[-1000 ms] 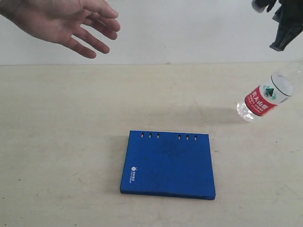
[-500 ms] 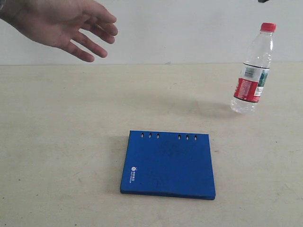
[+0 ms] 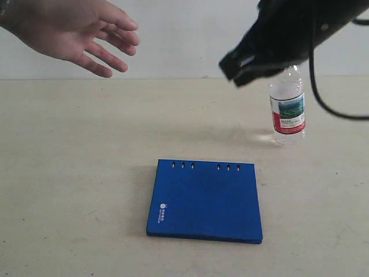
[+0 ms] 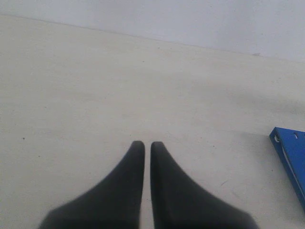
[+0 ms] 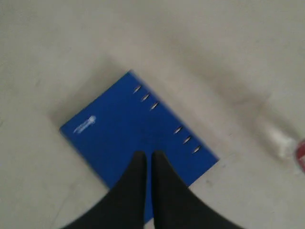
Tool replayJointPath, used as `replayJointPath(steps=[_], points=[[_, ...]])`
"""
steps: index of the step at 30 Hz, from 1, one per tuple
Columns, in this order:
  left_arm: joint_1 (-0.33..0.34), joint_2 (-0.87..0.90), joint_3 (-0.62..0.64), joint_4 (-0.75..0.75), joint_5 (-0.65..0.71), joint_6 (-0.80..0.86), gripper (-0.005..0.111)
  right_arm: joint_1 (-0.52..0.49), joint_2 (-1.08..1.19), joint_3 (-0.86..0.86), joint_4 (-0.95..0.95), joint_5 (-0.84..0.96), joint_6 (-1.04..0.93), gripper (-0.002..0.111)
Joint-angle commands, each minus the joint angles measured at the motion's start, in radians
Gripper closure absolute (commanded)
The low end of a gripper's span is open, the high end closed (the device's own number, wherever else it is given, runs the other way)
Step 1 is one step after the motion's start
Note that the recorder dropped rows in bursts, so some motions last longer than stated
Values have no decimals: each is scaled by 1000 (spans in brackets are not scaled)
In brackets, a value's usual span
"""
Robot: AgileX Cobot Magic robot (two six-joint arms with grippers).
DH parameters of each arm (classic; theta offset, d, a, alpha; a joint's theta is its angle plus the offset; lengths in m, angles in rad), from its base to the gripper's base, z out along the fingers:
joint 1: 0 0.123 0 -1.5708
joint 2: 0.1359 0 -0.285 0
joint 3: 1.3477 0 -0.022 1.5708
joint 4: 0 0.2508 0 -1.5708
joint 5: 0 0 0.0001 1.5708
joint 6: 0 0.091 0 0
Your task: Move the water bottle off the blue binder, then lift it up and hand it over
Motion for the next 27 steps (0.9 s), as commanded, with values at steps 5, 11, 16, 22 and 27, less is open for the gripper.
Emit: replayJointPath(steps=[5,11,16,22,27], points=[[-5,-4,0,-6,-8,3,102,143,3,21,9,18,-84,108],[-5,-4,0,-6,-8,3,102,153,15,21,8,94,-91,108],[-5,-4,0,-6,-8,3,102,153,46,30,35,156,-91,108],[-5,-4,0,-6,-8,3,102,153,84,125,90,111,-184,108],[-5,-4,0,-6,-8,3,102,153,91,245,167,-34,-253,108]])
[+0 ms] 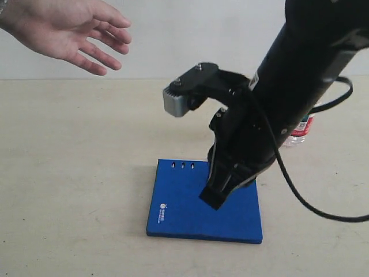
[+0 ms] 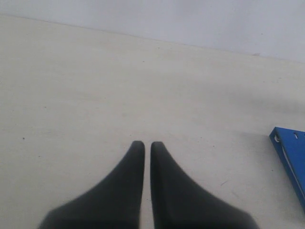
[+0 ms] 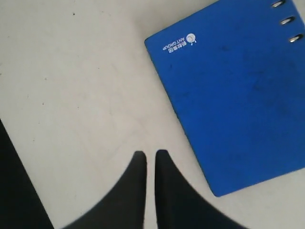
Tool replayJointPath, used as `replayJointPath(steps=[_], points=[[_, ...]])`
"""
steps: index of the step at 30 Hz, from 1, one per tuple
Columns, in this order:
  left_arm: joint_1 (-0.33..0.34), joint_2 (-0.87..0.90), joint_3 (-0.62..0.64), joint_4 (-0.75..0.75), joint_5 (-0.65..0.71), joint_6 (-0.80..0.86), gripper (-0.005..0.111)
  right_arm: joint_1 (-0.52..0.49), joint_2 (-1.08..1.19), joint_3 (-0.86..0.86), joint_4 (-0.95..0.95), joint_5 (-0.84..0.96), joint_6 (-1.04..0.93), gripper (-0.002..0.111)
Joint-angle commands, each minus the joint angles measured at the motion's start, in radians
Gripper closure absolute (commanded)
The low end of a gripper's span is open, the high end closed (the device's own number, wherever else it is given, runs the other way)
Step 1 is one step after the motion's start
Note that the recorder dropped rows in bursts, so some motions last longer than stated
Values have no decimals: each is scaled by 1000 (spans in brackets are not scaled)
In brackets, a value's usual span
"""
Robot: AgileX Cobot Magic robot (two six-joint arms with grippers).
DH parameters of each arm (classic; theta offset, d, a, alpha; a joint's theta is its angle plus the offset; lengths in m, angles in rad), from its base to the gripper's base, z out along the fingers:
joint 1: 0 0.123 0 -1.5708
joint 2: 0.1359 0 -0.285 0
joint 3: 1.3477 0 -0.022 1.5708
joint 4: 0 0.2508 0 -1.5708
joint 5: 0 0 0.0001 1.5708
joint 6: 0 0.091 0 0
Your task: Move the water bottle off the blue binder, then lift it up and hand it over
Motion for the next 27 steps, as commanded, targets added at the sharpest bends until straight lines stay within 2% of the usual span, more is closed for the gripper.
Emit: replayJointPath(steps=[1,2,3,6,7,9,10,14,20,22,24,27], points=[[-5,-4,0,7,-27,16,102,3,1,84,51,-100,-93,108],[-5,-4,0,3,-61,14,102,3,1,94,51,-106,-114,105],[-5,-4,0,-63,-108,-25,102,3,1,101,51,-109,-121,100],[-5,-4,0,-473,-182,-182,102,3,1,103,53,-129,-122,72],[-5,-4,0,-558,-183,-188,102,3,1,103,58,-146,-122,63],[-5,-4,0,-678,-169,-188,102,3,1,103,59,-183,-119,45],[-5,-4,0,-683,-156,-178,102,3,1,103,56,-199,-106,41],[-5,-4,0,-681,-74,-121,102,3,1,103,-35,-231,27,43],[-5,-4,0,-690,-28,-85,102,-4,10,103,-339,-244,353,43],[-5,-4,0,-780,-30,-74,102,-21,24,103,-379,-246,444,43],[-5,-4,-44,-951,-30,72,102,-44,44,103,-377,-246,521,43],[-5,-4,-149,-1164,-20,544,102,-78,83,103,-367,-244,563,43]])
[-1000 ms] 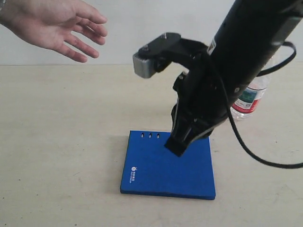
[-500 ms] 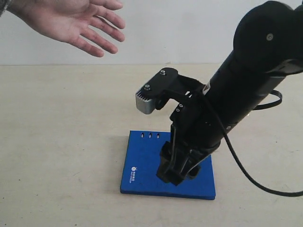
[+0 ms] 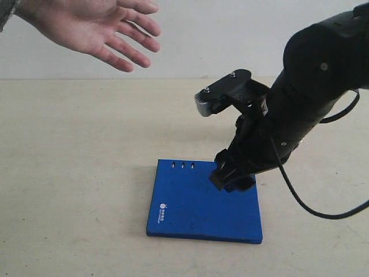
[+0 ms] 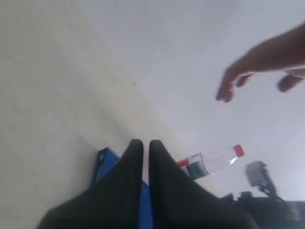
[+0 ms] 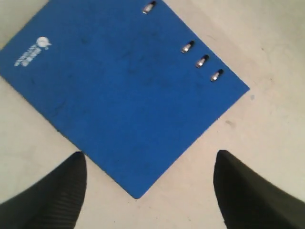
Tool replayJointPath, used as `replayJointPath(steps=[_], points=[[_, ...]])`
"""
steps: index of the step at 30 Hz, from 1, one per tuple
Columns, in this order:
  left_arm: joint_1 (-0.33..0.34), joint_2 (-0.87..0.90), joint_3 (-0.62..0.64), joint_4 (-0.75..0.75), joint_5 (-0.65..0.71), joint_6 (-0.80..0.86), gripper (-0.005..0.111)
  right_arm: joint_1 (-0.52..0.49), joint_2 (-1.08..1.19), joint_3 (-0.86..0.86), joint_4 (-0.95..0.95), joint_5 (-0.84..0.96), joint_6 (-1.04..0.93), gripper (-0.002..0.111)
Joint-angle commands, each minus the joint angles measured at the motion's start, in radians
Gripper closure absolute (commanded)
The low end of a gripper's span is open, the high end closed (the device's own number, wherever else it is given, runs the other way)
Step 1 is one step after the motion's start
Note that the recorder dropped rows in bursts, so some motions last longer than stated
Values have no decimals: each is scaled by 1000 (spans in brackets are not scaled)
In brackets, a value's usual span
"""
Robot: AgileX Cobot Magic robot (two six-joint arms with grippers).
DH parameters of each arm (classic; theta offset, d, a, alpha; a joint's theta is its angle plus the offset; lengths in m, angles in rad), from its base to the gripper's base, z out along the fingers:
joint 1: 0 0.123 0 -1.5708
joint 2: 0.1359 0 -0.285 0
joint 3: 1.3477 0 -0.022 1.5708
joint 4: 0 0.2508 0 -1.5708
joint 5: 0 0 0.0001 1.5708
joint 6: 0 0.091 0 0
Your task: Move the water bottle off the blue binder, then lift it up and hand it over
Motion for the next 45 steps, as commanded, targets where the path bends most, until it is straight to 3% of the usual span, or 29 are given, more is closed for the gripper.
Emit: replayJointPath(steps=[1,4,9,12,19,22,29,36,40,43,45], points=[[-5,-3,-156,-307,15,625,102,-51,53,2,10,-6,84,43],[-5,136,-271,-361,107,861,102,-75,91,2,130,20,48,43],[-5,515,-424,-361,417,1001,102,-102,103,2,498,177,-290,43],[-5,759,-474,-368,515,1094,102,-111,91,2,570,282,-379,43],[-5,1164,-487,-420,571,1233,102,-113,0,2,462,279,-379,43],[-22,1292,-487,-479,603,1268,102,-142,-10,17,375,229,-282,43],[-48,1463,-487,-633,578,1406,102,-290,-12,99,367,86,-214,43],[-48,1592,-487,-805,515,1658,102,-297,-12,128,376,-85,-222,43],[-48,1704,-538,-805,519,1688,86,-297,-12,128,371,-225,-225,43],[-48,1779,-558,-805,550,1688,65,-297,-10,128,426,-280,-87,43],[-48,1841,-577,-805,615,1677,44,-297,17,128,485,-222,-73,43]])
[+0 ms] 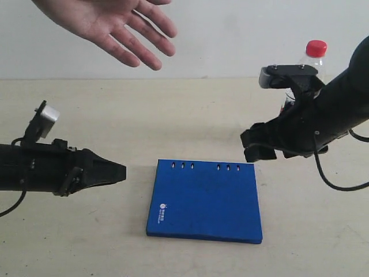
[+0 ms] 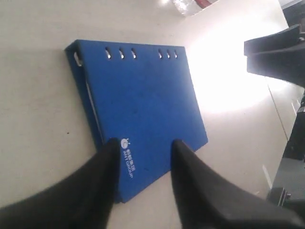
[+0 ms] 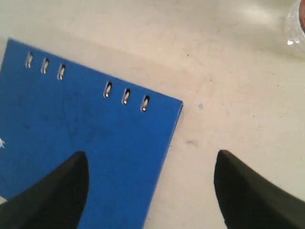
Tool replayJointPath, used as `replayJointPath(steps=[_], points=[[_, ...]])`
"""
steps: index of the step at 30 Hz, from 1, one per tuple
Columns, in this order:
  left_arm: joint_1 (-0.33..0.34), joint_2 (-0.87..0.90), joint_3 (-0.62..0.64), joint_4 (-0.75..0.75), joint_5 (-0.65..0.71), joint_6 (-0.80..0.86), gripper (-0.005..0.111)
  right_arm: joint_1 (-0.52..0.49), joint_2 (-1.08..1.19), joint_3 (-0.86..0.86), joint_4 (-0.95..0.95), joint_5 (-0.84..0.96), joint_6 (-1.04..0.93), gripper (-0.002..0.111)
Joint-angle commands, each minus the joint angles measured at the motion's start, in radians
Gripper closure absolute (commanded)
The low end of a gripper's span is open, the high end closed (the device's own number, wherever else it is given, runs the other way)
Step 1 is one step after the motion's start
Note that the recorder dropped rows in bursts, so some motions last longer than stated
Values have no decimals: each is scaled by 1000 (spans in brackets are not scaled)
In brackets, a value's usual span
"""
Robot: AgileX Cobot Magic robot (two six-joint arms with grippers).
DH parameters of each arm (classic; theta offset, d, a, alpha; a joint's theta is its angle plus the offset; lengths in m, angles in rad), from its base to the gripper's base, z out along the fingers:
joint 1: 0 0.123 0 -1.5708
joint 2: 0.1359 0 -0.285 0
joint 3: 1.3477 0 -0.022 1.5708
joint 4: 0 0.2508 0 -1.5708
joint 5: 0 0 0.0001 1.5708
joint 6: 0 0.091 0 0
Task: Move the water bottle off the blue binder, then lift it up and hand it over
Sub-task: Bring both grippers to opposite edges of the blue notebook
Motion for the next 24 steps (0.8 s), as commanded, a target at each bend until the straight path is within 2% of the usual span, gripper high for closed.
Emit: replayJointPath(steps=[1,5,11,13,17,19,21,24], points=[[-6,113,-36,-14,100,2,41,-4,32,6,97,45,63,43],[-6,191,-54,-14,152,-11,42,-8,124,6,206,134,-47,43],[-6,234,-54,-14,196,-11,44,-8,226,6,472,255,-352,43],[-6,234,-54,-14,196,-11,44,-41,227,6,470,233,-367,43],[-6,234,-54,-9,196,-11,44,-200,227,6,470,278,-405,43],[-14,234,-54,-14,196,-11,44,-267,227,6,487,330,-507,43],[-30,234,-56,-14,196,4,44,-270,227,6,509,326,-544,43],[-89,234,-86,-14,183,8,44,-267,253,6,628,352,-684,43]])
